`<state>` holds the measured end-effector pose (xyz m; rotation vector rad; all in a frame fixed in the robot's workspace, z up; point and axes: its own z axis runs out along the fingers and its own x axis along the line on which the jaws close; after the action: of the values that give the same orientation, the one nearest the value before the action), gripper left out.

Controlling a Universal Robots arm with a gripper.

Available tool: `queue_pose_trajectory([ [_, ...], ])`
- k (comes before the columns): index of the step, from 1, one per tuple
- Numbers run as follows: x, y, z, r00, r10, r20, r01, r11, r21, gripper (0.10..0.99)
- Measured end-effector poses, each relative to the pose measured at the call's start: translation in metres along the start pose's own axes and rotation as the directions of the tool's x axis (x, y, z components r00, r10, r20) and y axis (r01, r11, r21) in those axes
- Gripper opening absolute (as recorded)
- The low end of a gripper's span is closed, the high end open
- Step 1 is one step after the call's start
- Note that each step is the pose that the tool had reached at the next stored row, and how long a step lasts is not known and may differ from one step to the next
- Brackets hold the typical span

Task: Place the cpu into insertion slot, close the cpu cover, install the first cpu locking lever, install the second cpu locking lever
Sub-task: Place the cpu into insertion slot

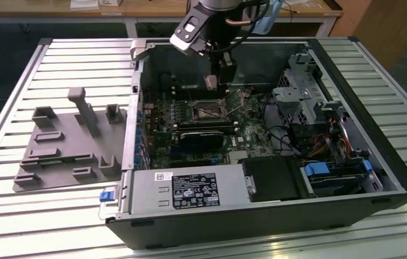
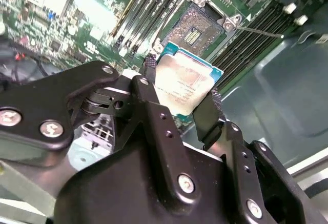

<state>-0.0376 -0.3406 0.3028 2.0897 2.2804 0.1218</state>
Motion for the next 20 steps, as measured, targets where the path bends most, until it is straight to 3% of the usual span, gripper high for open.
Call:
queue_pose_trajectory([
  [4,-0.0001,-0.0004,0.0049,0.9974,0.072,0.0063,-0.072,0.9974,-0.002,0.537],
  [9,0.0000,-0.0010,0.0111,0.9889,0.148,0.0133,-0.148,0.9890,-0.004,0.537],
  [13,0.0001,-0.0021,0.0182,0.9863,0.164,0.0147,-0.164,0.9864,-0.004,0.537],
  [20,0.0002,-0.0039,0.0312,0.9872,0.159,0.0143,-0.159,0.9873,-0.004,0.537],
])
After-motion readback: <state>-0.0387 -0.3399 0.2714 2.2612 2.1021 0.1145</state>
